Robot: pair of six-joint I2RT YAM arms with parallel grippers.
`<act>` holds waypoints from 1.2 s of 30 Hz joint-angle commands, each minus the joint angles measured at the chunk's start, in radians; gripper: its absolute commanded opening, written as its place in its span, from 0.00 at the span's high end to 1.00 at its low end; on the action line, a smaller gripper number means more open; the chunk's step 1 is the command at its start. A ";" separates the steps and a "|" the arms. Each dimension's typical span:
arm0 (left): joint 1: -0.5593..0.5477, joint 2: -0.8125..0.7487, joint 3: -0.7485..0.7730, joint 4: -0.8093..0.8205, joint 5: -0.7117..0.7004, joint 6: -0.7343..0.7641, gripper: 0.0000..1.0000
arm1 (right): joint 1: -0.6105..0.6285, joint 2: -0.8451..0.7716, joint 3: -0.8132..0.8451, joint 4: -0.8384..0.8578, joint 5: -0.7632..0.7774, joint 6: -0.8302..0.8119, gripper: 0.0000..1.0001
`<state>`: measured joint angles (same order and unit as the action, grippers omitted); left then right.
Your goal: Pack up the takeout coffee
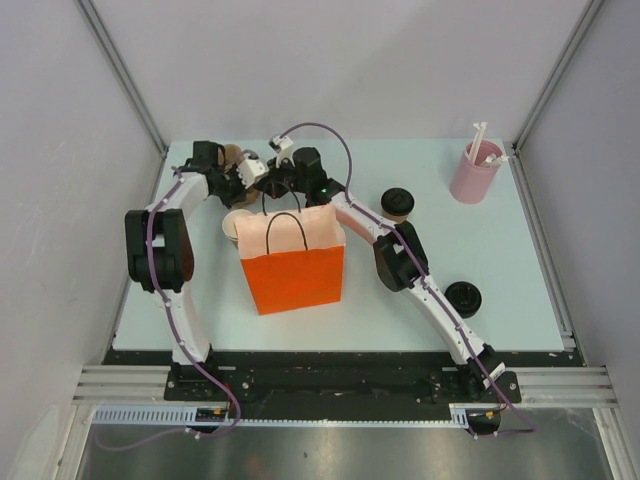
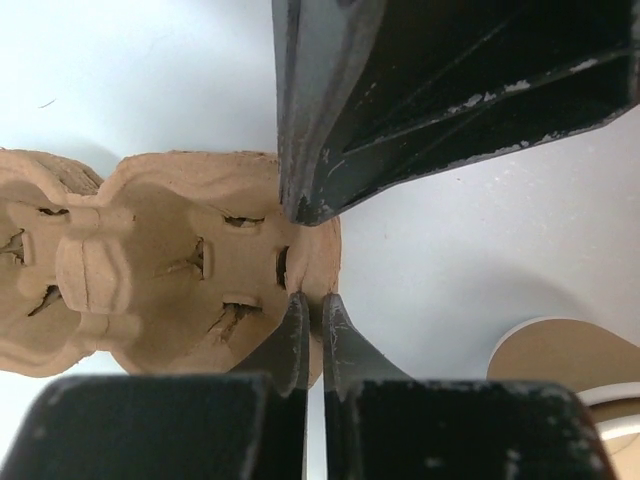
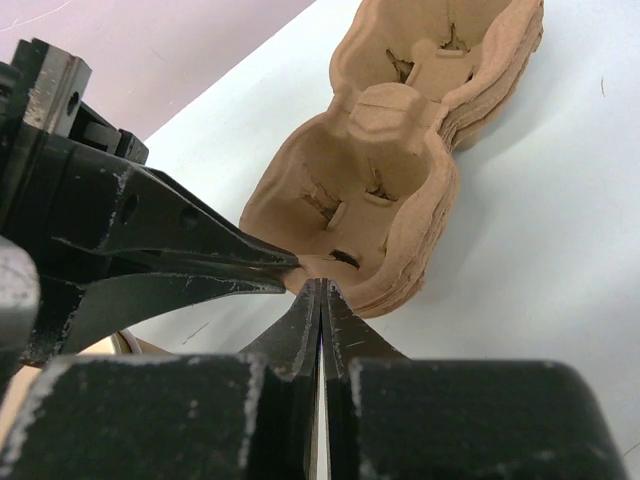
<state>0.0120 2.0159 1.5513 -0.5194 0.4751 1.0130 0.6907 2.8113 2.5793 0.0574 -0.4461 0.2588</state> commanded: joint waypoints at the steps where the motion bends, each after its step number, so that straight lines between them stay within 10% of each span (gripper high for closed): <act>1: -0.003 -0.040 0.043 -0.008 0.051 -0.008 0.99 | -0.003 -0.003 -0.005 0.039 0.000 0.007 1.00; 36: 0.020 -0.071 0.110 -0.007 0.134 -0.122 0.97 | -0.002 0.050 -0.001 0.147 0.083 0.152 1.00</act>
<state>0.0360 1.9915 1.6142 -0.5293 0.5514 0.9154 0.6853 2.8315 2.5610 0.1726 -0.4103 0.4011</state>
